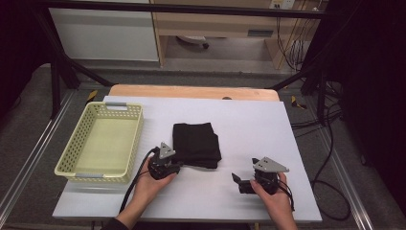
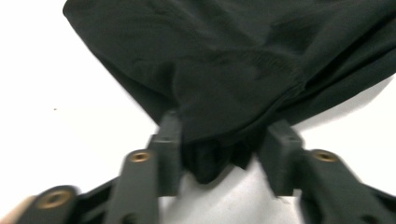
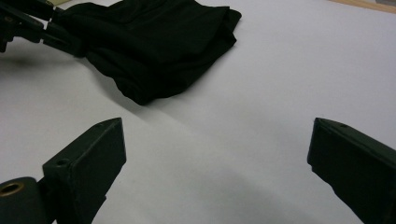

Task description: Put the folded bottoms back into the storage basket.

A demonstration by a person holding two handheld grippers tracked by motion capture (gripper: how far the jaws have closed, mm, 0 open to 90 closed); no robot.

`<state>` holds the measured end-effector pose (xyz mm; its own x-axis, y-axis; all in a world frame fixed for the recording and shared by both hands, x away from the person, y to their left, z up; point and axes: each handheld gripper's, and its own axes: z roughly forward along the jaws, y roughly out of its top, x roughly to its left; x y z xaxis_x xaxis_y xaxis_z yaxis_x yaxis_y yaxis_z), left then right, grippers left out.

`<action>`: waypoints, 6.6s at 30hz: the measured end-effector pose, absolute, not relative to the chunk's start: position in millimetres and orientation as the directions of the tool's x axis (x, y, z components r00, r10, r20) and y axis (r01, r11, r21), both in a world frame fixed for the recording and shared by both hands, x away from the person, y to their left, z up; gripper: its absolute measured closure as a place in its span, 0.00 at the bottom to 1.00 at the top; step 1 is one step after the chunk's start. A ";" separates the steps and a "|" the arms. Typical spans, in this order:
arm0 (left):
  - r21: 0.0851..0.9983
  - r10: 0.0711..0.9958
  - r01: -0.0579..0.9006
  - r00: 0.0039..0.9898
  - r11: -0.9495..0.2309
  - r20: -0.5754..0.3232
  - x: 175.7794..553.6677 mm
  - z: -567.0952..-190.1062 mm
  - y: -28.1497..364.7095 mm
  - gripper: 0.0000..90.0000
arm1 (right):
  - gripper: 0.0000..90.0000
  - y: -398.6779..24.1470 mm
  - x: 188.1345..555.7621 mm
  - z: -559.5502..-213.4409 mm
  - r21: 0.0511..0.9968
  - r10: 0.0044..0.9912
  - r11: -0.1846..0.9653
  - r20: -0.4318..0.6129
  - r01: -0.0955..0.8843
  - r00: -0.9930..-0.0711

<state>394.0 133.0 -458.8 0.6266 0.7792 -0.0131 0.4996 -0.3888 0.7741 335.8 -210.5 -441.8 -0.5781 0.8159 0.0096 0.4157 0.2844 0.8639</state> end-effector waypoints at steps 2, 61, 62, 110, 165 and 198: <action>0.777 0.778 0.504 0.628 -0.377 -0.030 395.6 -458.8 134.1 0.80 | 0.05 -209.2 335.6 -442.0 0.861 0.815 0.289 0.007 0.417 -0.580; 0.826 0.810 0.497 0.581 -0.267 -0.087 290.9 -426.9 182.6 0.15 | 0.82 -94.7 310.9 -451.9 0.799 0.626 0.472 -0.005 0.373 -0.780; 0.826 0.808 0.496 0.582 -0.266 -0.089 290.8 -426.8 182.5 0.15 | 0.82 -97.4 309.2 -450.9 0.798 0.628 0.470 -0.004 0.376 -0.778; 0.903 0.756 0.372 0.649 -0.216 -0.086 323.1 -410.2 159.1 0.09 | 0.81 -109.7 298.8 -450.7 0.765 0.605 0.501 0.025 0.405 -0.796; 0.836 0.871 0.517 0.480 -0.185 -0.104 397.6 -434.3 155.0 0.11 | 0.81 -108.2 292.6 -454.7 0.746 0.571 0.546 0.001 0.381 -0.821; 0.801 0.868 0.552 0.489 -0.231 -0.086 410.2 -443.9 151.5 0.14 | 0.81 -106.7 293.6 -455.6 0.745 0.567 0.552 -0.007 0.374 -0.824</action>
<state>410.2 151.5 -443.9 0.4886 0.8682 -0.0864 0.5520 -0.2309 0.8012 293.6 -106.7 -455.6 -0.8237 0.5670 -0.0074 0.3736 0.5523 0.7452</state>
